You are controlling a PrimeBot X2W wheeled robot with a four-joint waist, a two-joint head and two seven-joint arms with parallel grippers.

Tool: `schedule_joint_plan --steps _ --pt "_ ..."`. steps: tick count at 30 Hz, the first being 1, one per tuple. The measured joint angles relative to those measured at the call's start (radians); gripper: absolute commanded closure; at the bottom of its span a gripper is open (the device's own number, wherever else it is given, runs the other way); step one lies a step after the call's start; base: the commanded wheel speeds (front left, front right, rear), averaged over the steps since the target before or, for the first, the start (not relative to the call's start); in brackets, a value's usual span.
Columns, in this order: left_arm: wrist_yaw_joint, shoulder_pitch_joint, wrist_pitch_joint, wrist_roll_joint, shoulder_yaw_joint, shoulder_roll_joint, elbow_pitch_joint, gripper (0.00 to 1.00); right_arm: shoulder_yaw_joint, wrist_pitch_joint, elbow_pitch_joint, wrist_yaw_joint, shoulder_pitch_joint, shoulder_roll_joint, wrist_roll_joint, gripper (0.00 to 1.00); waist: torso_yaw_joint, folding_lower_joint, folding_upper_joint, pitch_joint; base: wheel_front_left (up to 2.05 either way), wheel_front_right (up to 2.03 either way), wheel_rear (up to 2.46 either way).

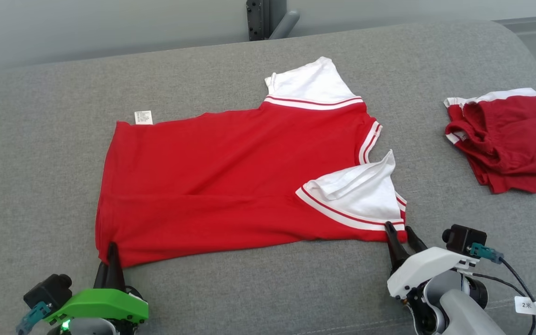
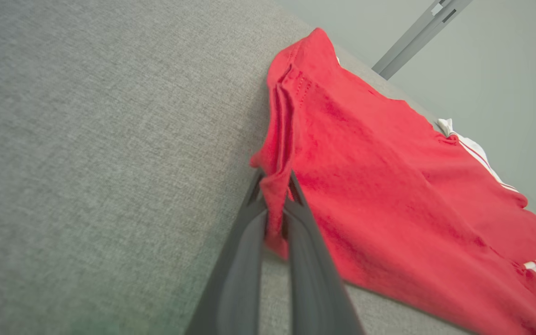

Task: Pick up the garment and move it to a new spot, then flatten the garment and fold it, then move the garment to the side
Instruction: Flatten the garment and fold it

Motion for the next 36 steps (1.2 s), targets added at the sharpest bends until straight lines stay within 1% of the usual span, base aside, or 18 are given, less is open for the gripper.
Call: schedule_joint_plan --steps 1,2,5,8,10,12,15,18,20,24,28,33,34,35,36 --pt "0.002 0.005 0.0 0.0 -0.004 -0.001 -0.004 1.0 0.003 -0.005 0.012 0.0 -0.007 0.001 0.004 0.97 0.004 0.0 0.0 -0.002 0.0 0.0 0.0" --pt "0.005 0.01 0.0 0.0 -0.006 -0.002 -0.01 1.0 0.006 -0.01 0.024 0.0 -0.012 0.001 0.007 1.0 0.008 0.0 0.0 -0.004 0.0 0.0 0.0" --pt "0.009 0.028 0.0 0.0 -0.006 -0.002 -0.038 1.0 0.009 -0.023 0.039 0.001 -0.019 0.003 0.026 1.0 0.015 0.0 0.0 -0.014 0.0 0.0 0.0" --pt "0.009 0.054 0.0 0.0 -0.014 -0.003 -0.086 1.0 -0.017 -0.032 0.027 0.001 -0.018 0.004 0.045 1.0 0.021 0.0 0.0 -0.027 0.0 0.0 0.0" --pt "0.007 0.072 -0.001 -0.003 -0.022 -0.003 -0.116 1.0 -0.041 -0.038 -0.002 0.001 -0.014 -0.011 0.056 1.0 0.024 0.0 0.0 -0.038 0.0 0.0 0.0" --pt "0.005 0.098 -0.002 -0.006 -0.035 -0.005 -0.137 1.0 -0.063 -0.033 -0.038 0.001 0.005 -0.041 0.061 1.0 0.027 0.0 0.0 -0.049 0.0 0.0 0.0" --pt "0.006 0.133 0.002 -0.012 -0.061 -0.008 -0.162 1.0 -0.097 -0.004 -0.1 0.002 0.07 -0.072 0.065 1.0 0.032 0.0 0.0 -0.065 0.0 0.0 0.0" --pt "0.015 0.172 0.015 -0.026 -0.084 -0.01 -0.168 1.0 -0.142 0.021 -0.157 0.002 0.146 -0.086 0.056 1.0 0.037 0.0 0.0 -0.078 0.0 0.0 0.0" --pt "0.024 0.196 0.022 -0.035 -0.096 -0.011 -0.164 1.0 -0.169 0.041 -0.183 0.002 0.194 -0.078 0.051 1.0 0.038 0.0 0.0 -0.083 0.0 0.0 0.0" --pt "0.042 0.22 0.026 -0.042 -0.116 -0.011 -0.139 1.0 -0.216 0.067 -0.212 0.002 0.265 -0.041 0.03 1.0 0.035 0.0 0.0001 -0.086 0.0 0.0 0.0" --pt "0.058 0.234 0.029 -0.052 -0.125 -0.011 -0.115 1.0 -0.241 0.078 -0.224 0.002 0.294 -0.016 0.005 1.0 0.03 0.0 0.0001 -0.087 0.0 0.0 0.0" --pt "0.069 0.237 0.031 -0.055 -0.133 -0.011 -0.092 1.0 -0.257 0.083 -0.23 0.002 0.302 -0.001 -0.011 1.0 0.023 0.0 0.0 -0.088 0.0 0.0 0.0" --pt "0.072 0.237 0.031 -0.059 -0.133 -0.011 -0.091 0.97 -0.261 0.083 -0.232 0.002 0.303 0.002 -0.014 0.93 0.022 0.0 0.0001 -0.089 0.0 0.0 0.0" --pt "0.072 0.237 0.031 -0.059 -0.133 -0.011 -0.091 0.58 -0.261 0.083 -0.232 0.002 0.303 0.002 -0.014 0.62 0.022 0.0 0.0001 -0.089 0.0 0.0 0.0" --pt "0.072 0.237 0.03 -0.059 -0.132 -0.011 -0.091 0.08 -0.265 0.083 -0.234 0.002 0.304 0.003 -0.02 0.2 0.021 0.0 0.0 -0.089 0.0 0.0 0.0"
